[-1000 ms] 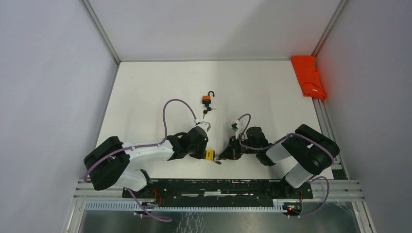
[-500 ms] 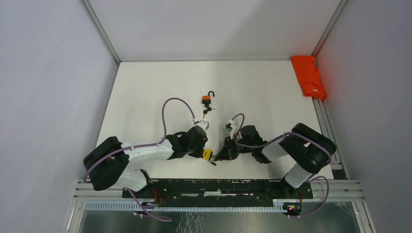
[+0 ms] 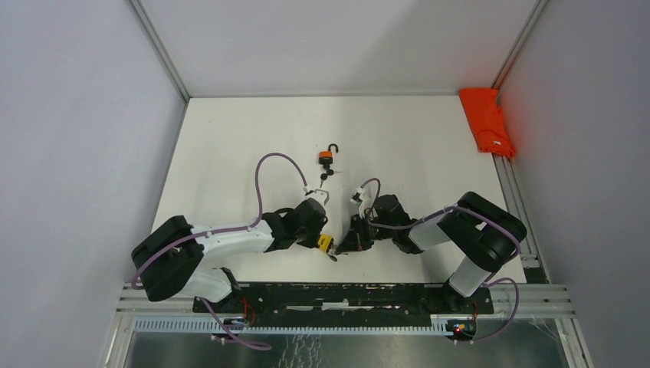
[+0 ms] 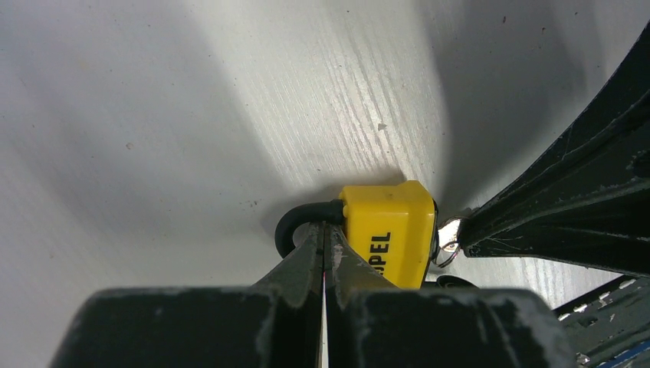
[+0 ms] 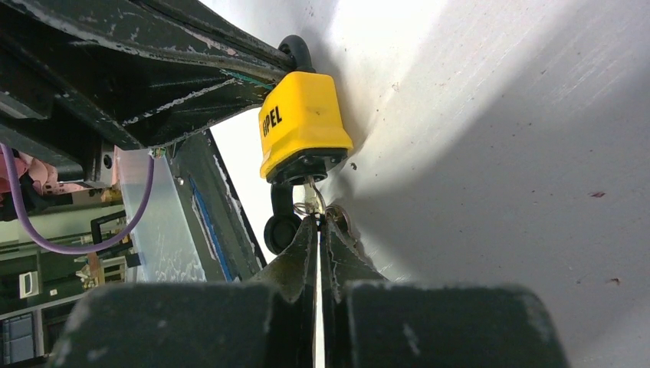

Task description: Unlock with the key

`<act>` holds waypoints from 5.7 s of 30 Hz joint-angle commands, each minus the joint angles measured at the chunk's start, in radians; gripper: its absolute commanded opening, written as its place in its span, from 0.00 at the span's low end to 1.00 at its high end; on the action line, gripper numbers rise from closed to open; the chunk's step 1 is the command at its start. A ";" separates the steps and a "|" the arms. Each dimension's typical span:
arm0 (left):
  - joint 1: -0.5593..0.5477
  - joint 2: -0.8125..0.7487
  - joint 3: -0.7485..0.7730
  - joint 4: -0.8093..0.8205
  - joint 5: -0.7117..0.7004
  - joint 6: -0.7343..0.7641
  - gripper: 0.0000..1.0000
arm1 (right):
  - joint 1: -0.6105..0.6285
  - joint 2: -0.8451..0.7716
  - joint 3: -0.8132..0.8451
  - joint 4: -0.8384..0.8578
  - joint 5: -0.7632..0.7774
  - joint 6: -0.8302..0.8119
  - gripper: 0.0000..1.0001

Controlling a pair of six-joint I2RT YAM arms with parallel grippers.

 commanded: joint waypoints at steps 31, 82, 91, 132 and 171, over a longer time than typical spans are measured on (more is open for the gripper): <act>-0.188 0.092 -0.009 0.417 0.267 -0.032 0.02 | 0.048 0.049 0.237 0.023 0.105 -0.014 0.00; -0.206 -0.219 0.138 -0.257 -0.476 -0.213 0.02 | 0.022 -0.132 0.341 -0.403 0.289 -0.276 0.14; 0.027 -0.532 -0.066 -0.326 -0.406 -0.292 0.02 | 0.244 -0.082 0.443 -0.546 0.367 -0.308 0.00; 0.063 -0.498 -0.086 -0.223 -0.397 -0.193 0.02 | 0.215 0.011 0.525 -0.783 0.559 -0.407 0.00; 0.040 -0.317 -0.177 0.086 0.033 -0.302 0.02 | 0.217 -0.306 0.282 -0.774 0.696 -0.332 0.09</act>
